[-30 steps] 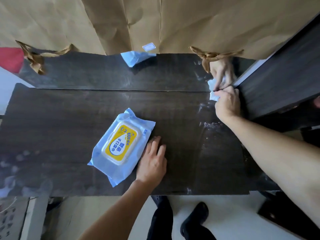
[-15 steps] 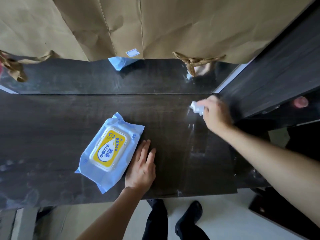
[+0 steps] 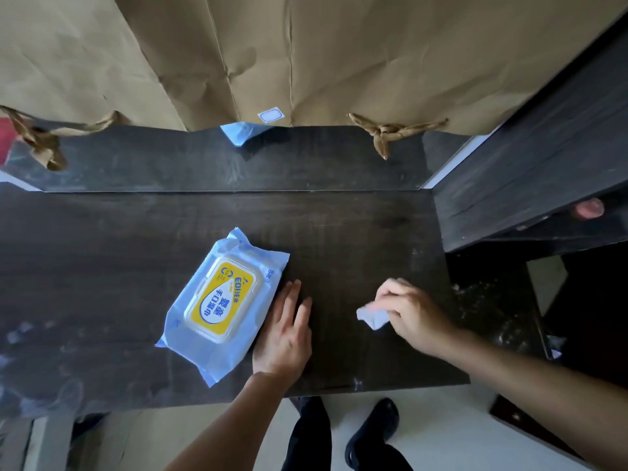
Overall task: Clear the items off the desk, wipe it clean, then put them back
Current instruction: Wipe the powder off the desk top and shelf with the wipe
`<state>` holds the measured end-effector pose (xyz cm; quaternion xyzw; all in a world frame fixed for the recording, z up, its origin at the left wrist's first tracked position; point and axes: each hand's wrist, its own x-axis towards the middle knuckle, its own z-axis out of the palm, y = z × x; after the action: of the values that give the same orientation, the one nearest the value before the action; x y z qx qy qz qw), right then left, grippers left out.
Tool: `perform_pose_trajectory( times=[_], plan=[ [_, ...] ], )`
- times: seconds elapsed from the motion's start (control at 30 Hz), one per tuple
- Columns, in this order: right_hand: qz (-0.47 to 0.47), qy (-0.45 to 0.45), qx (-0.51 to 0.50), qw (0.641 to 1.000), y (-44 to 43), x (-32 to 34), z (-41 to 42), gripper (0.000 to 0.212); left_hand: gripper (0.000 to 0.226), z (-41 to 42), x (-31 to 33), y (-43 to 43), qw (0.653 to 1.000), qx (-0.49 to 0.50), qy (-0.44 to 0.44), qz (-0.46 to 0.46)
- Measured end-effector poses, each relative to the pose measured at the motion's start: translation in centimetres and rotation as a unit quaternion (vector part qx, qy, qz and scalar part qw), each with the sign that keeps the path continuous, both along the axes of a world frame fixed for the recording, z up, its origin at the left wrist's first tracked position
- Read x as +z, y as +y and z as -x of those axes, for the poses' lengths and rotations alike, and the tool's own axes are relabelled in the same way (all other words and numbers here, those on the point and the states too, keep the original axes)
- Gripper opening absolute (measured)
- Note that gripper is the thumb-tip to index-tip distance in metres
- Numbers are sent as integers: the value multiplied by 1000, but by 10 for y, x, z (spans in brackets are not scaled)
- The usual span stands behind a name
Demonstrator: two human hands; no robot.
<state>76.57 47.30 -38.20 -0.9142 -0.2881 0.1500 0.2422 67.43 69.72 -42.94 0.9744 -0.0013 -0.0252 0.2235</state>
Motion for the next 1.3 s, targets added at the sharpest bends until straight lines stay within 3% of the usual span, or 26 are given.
perform_pose_trajectory(
  times=[0.1, 0.2, 0.33, 0.47, 0.53, 0.67, 0.77, 0.87, 0.93, 1.0, 1.17, 1.3],
  plan=[
    [11, -78, -134, 988, 18, -4, -77, 33, 47, 1, -2, 0, 1000, 4, -8, 1],
    [49, -60, -221, 972, 34, -16, -136, 34, 47, 1, -3, 0, 1000, 7, -14, -7],
    [40, -45, -157, 986, 31, -24, -59, 31, 47, -1, -4, -1, 1000, 7, -20, -4],
    [14, -14, 7, 1000, -3, -4, 61, 33, 46, 0, -3, -1, 1000, 4, -7, 1],
    [27, -33, 22, 999, -12, 5, 45, 32, 46, 0, -4, -1, 1000, 3, -2, 2],
    [123, -152, -126, 973, -5, 12, -73, 36, 43, 0, -6, -2, 1000, 12, -11, -3],
    [270, -157, -125, 942, 0, 10, -121, 22, 44, 1, -7, -2, 999, 19, -24, -12],
    [319, -162, -98, 929, -7, 6, -114, 15, 44, 1, -7, -3, 999, 18, -33, -19],
    [306, -187, -91, 929, -23, 3, -89, 13, 43, 0, -8, -4, 999, 18, -41, -20],
    [244, -190, -64, 949, -53, 5, -46, 24, 43, 0, -7, -5, 999, 17, -42, -17],
    [180, -118, 33, 976, -112, 8, 42, 27, 42, 2, -7, -6, 999, 12, -43, -30],
    [118, -117, -157, 974, -91, 2, -25, 23, 42, 4, -4, -9, 997, 25, -38, -59]
  ],
)
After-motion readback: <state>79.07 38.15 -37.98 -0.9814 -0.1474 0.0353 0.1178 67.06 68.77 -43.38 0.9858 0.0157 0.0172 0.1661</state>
